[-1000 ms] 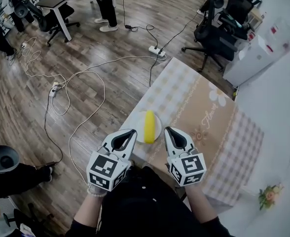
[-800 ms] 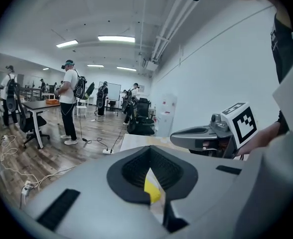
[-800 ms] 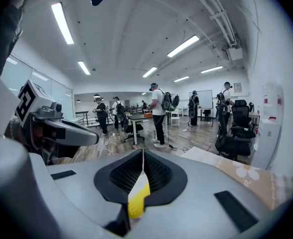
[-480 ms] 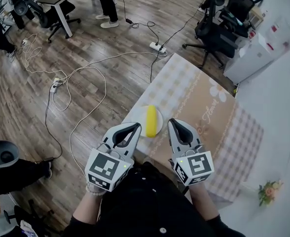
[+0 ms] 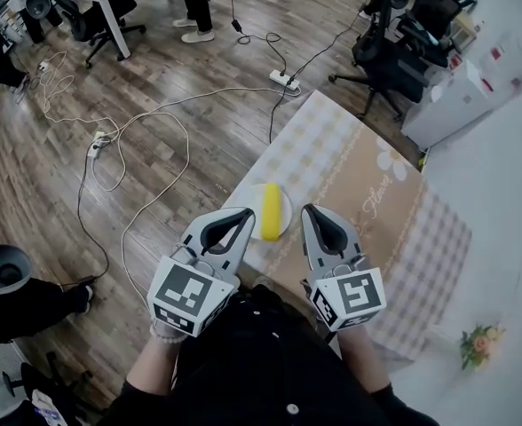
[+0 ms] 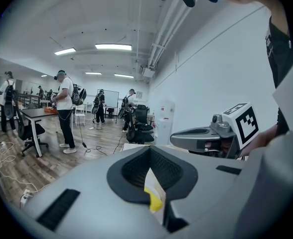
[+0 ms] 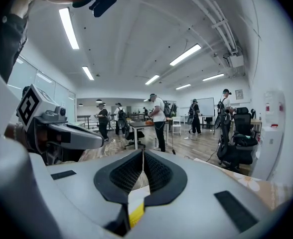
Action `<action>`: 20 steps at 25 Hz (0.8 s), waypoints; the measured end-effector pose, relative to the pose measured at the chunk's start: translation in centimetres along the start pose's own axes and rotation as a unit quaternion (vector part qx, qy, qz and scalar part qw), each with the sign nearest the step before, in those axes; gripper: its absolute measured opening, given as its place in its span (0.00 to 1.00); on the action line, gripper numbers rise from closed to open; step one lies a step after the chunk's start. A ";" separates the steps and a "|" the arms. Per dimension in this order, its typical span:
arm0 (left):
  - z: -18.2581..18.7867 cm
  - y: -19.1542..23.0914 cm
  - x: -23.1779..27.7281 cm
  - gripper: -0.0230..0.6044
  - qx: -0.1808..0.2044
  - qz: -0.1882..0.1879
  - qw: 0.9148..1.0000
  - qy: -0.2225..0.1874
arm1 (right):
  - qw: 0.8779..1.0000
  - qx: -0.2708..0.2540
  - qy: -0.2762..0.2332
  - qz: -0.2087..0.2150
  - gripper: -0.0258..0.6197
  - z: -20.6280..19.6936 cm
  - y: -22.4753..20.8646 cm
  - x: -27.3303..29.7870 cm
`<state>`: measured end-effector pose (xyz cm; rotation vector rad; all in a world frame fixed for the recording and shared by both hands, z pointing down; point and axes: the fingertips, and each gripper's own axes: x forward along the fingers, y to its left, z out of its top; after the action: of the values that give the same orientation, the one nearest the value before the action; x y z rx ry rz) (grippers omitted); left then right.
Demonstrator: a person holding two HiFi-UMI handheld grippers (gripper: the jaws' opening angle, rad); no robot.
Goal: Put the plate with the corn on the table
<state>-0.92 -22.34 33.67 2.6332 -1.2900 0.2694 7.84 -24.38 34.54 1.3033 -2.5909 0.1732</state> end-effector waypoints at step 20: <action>-0.7 -0.5 -0.2 0.06 0.012 -0.007 1.000 0.009 | 1.000 -0.010 0.008 0.007 0.11 -0.2 0.8 0.0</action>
<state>-0.72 -21.71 34.29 2.6519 -1.2697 0.3087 7.24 -23.84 34.77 1.2732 -2.5815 0.1587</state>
